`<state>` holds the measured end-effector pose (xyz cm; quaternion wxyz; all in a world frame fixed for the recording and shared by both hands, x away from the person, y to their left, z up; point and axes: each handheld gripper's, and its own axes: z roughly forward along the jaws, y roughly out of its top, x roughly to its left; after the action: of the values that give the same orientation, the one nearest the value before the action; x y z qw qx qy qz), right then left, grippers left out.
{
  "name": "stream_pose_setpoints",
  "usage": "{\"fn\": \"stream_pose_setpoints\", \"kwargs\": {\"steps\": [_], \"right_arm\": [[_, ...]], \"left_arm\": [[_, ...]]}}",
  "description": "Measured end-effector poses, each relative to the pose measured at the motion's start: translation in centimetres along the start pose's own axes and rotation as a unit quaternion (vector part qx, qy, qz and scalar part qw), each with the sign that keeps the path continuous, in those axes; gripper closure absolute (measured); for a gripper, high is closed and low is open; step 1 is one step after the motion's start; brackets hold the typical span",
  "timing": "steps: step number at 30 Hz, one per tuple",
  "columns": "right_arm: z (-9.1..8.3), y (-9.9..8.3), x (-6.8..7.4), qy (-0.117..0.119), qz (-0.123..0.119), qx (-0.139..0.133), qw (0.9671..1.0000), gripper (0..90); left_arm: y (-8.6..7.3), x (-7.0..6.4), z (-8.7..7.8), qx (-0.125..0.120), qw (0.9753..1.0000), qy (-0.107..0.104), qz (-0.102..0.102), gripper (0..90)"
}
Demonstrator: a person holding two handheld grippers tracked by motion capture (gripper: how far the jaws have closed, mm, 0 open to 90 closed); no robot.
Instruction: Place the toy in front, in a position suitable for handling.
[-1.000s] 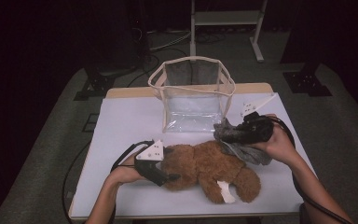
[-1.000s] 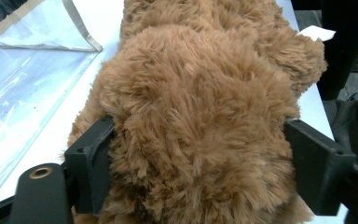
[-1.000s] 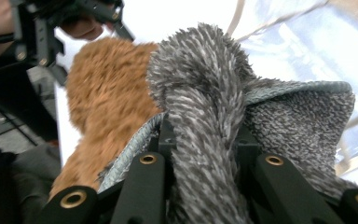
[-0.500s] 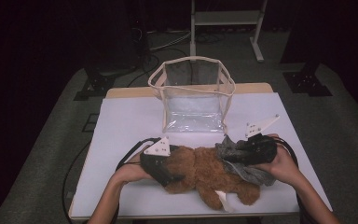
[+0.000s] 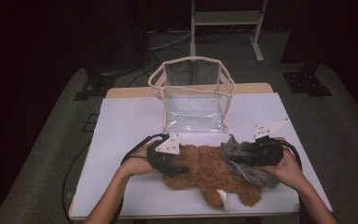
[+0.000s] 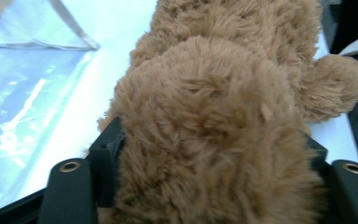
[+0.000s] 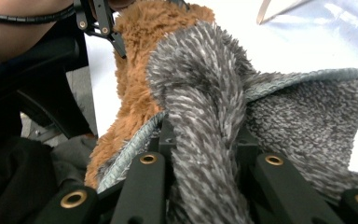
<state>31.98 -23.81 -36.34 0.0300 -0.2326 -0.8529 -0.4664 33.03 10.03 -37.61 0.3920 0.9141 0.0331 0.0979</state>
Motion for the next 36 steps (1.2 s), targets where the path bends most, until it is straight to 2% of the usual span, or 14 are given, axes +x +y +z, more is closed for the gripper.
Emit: {"fn": "stream_pose_setpoints", "kwargs": {"steps": [7, 14, 17, 21, 22, 25, 27, 28, 29, 30, 31, 32, 34, 36], "right_arm": [[0.6, 1.5, -0.1, 0.000, -0.011, -0.011, 0.9999, 71.9], [2.5, 2.6, 0.2, 0.019, -0.022, -0.017, 0.9994, 71.7], [2.6, 2.7, 0.4, 0.021, -0.024, -0.018, 0.9993, 71.7], [1.5, 2.6, 0.6, 0.009, -0.026, -0.025, 0.9993, 71.6], [0.7, 2.1, 0.4, -0.001, -0.021, -0.033, 0.9992, 71.6], [-0.2, 1.2, 0.1, -0.006, -0.011, -0.039, 0.9992, 71.6], [-0.9, -0.6, -0.5, -0.015, 0.012, -0.033, 0.9993, 71.6], [-0.9, -0.6, -0.5, -0.015, 0.012, -0.033, 0.9993, 71.6], [-0.9, -1.3, -0.6, -0.016, 0.020, -0.030, 0.9992, 71.6], [-0.6, -2.9, -0.9, -0.007, 0.038, -0.026, 0.9989, 71.6], [-0.6, -2.9, -0.9, -0.007, 0.038, -0.026, 0.9989, 71.6], [-0.2, -4.1, -1.0, 0.002, 0.049, -0.020, 0.9986, 71.6], [-0.1, -4.7, -1.0, 0.005, 0.054, -0.022, 0.9983, 71.6], [-0.3, -4.6, -0.9, 0.003, 0.049, -0.029, 0.9984, 71.6]], "left_arm": [[-0.4, 0.7, -1.2, 0.012, 0.9999, 0.006, -0.006, 35.2], [-1.8, 0.6, -3.0, 0.020, 0.9997, 0.002, -0.013, 35.2], [-2.0, 0.3, -3.2, 0.018, 0.9997, 0.004, -0.015, 34.8], [-2.2, -0.1, -3.3, 0.016, 0.9998, 0.004, -0.013, 33.3], [-2.4, -0.3, -3.3, 0.014, 0.9998, 0.005, -0.014, 32.3], [-2.6, -0.5, -3.2, 0.010, 0.9998, 0.003, -0.016, 30.6], [-2.8, -0.6, -3.2, 0.005, 0.9998, 0.002, -0.021, 29.7], [-2.8, -0.6, -3.2, 0.005, 0.9998, 0.002, -0.021, 29.3], [-2.8, -0.6, -3.2, 0.004, 0.9998, 0.002, -0.022, 29.3], [-2.9, -0.6, -3.1, 0.004, 0.9997, 0.000, -0.023, 28.1], [-2.9, -0.6, -3.1, 0.004, 0.9997, 0.000, -0.023, 27.8], [-2.9, -0.5, -3.1, 0.005, 0.9998, -0.001, -0.021, 27.4], [-2.9, -0.5, -3.1, 0.004, 0.9997, -0.001, -0.022, 27.3], [-2.9, -0.6, -3.0, 0.003, 0.9997, -0.001, -0.024, 27.1]]}}
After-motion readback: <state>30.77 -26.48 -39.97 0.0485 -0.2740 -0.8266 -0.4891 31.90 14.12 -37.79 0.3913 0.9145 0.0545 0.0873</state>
